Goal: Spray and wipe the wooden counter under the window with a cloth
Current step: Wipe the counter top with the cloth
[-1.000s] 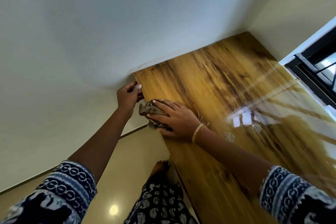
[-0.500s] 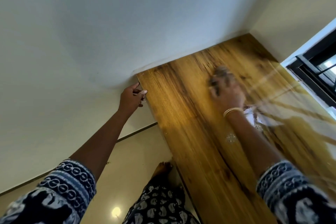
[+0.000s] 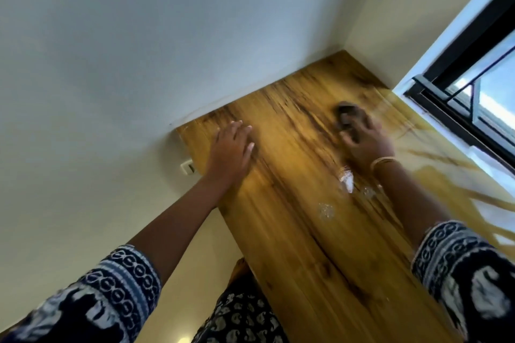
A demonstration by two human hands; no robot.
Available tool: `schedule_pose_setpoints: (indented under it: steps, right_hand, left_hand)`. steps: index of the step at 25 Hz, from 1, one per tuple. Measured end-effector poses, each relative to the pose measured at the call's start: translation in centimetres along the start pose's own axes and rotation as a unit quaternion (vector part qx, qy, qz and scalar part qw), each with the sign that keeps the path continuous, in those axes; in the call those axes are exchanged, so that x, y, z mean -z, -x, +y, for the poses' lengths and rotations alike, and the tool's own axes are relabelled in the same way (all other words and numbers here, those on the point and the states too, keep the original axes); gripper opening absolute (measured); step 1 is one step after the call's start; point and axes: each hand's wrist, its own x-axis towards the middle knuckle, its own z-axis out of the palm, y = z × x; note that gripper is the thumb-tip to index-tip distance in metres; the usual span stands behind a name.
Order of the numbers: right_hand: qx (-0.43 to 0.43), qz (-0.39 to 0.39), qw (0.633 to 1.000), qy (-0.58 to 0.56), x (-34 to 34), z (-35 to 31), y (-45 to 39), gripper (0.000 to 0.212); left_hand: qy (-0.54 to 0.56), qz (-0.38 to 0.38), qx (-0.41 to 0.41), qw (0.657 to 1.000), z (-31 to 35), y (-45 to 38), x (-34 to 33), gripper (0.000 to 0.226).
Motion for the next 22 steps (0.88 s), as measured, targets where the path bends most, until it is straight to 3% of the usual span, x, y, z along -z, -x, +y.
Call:
schedule_pose_setpoints:
  steps: [3, 5, 6, 8, 10, 12, 15, 18, 20, 22]
  right_hand:
    - [-0.249, 0.009, 0.968, -0.037, 1.5, 6.0, -1.3, 0.060]
    - [-0.252, 0.010, 0.967, -0.033, 1.7, 4.1, -0.9, 0.060]
    - [-0.187, 0.010, 0.982, -0.027, 1.3, 2.3, -0.3, 0.059]
    - [0.032, -0.007, 0.999, -0.001, -0.1, -2.0, 2.3, 0.055]
    - [0.223, -0.049, 0.973, 0.029, -1.2, -4.4, 5.5, 0.055]
    - [0.259, -0.051, 0.964, 0.036, -0.6, -2.5, 5.3, 0.058]
    - [0.026, 0.002, 0.999, 0.030, 1.0, 5.6, 2.5, 0.056]
    - [-0.215, 0.004, 0.976, -0.023, 2.3, 13.4, 2.2, 0.057]
    - [-0.259, -0.003, 0.966, -0.022, 2.3, 13.2, 2.5, 0.057]
    - [-0.209, 0.006, 0.978, -0.004, 2.2, 9.1, 4.0, 0.054]
  left_hand:
    - [0.007, -0.037, -0.036, 0.999, 2.0, -0.8, -1.3, 0.051]
    - [0.015, -0.055, -0.052, 0.997, 3.2, -1.1, -1.9, 0.057]
    - [0.017, -0.061, -0.058, 0.996, 3.8, -1.3, -2.2, 0.058]
    - [0.013, -0.073, -0.064, 0.995, 5.1, -1.8, -3.2, 0.059]
    - [0.015, -0.082, -0.071, 0.994, 6.6, -2.3, -4.1, 0.060]
    - [0.011, -0.086, -0.078, 0.993, 7.2, -2.4, -4.9, 0.060]
    - [0.022, -0.076, -0.074, 0.994, 7.2, -2.6, -5.6, 0.055]
    - [0.033, -0.057, -0.072, 0.995, 7.1, -2.6, -5.7, 0.050]
    - [0.036, -0.053, -0.071, 0.995, 7.0, -2.8, -5.8, 0.050]
    - [0.029, -0.057, -0.071, 0.995, 7.0, -2.7, -5.9, 0.051]
